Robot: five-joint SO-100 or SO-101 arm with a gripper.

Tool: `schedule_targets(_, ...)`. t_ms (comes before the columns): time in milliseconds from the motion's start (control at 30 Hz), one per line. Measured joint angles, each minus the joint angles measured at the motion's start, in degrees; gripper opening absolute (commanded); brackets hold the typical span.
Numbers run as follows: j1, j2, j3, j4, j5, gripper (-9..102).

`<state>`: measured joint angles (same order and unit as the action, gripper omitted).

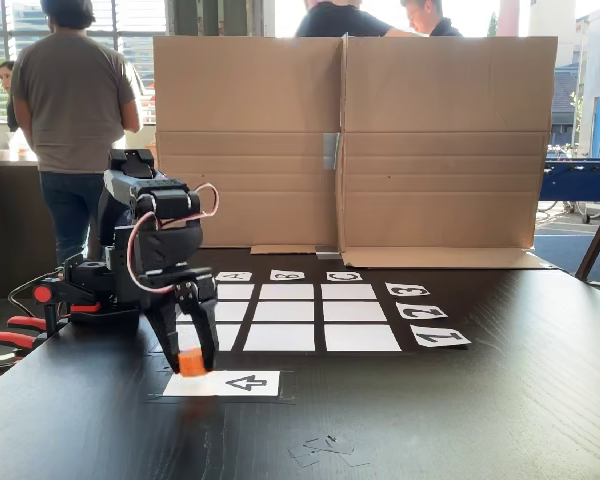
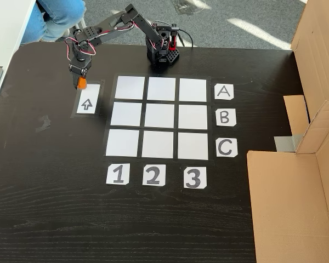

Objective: Pick up the round, orange token and place it in the grid on square A3.

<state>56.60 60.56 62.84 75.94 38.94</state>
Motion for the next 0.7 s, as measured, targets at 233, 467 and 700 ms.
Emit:
schedule_targets(233, -5.0, 20.3, 15.0, 0.0, -16.9, -1)
schedule_targets(467, -20.3, 39.5, 29.9, 1.1, -23.4, -1)
schedule_targets(700, -48.5, 53.2, 36.7, 9.3, -23.8, -1)
